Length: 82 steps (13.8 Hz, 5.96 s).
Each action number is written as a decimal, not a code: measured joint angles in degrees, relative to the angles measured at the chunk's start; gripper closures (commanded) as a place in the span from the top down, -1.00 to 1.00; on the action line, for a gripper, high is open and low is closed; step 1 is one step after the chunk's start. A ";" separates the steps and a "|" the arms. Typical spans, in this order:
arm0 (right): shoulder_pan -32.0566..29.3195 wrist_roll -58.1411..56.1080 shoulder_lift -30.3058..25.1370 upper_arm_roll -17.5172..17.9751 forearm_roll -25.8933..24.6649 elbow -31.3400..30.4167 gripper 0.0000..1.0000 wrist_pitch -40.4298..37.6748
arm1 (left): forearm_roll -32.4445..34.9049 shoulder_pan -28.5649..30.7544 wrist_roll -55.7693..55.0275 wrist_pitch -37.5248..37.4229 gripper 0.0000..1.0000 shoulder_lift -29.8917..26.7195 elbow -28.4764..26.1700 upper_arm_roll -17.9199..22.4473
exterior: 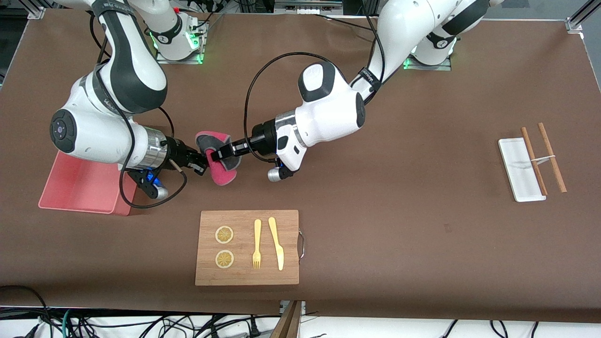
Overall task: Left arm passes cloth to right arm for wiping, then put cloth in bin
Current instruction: 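Grasp the cloth with the right gripper beside the left gripper, then open the left gripper and withdraw it while the right gripper holds cloth, then wipe the table surface with the cloth held in the right gripper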
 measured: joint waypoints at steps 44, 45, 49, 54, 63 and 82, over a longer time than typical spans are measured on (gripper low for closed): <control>3.86 -30.05 14.88 -9.65 -17.46 -0.35 -1.00 -6.29 | 57.22 49.92 27.70 -54.15 1.00 -46.18 -36.65 0.18; 3.75 -33.00 14.88 -11.33 -17.47 -0.34 -1.00 -6.85 | 57.22 49.94 27.70 -54.14 1.00 -46.48 -36.54 0.28; 3.60 -42.14 14.85 -16.42 -17.49 -0.33 -1.00 -8.43 | 57.22 50.33 27.63 -54.89 1.00 -46.57 -33.88 1.03; 3.57 -48.57 14.66 -19.70 -17.49 -0.28 -1.00 -9.17 | 55.31 50.75 27.62 -60.20 1.00 -46.06 -28.12 1.27; 4.56 -27.01 14.37 -9.22 -14.72 -0.31 -1.00 -6.26 | 51.79 53.73 27.75 -60.20 1.00 -45.10 -27.52 1.59; 3.77 -10.91 15.83 2.42 -6.93 -1.17 -1.00 0.82 | 51.66 32.15 26.14 -60.26 1.00 -43.27 -24.84 23.12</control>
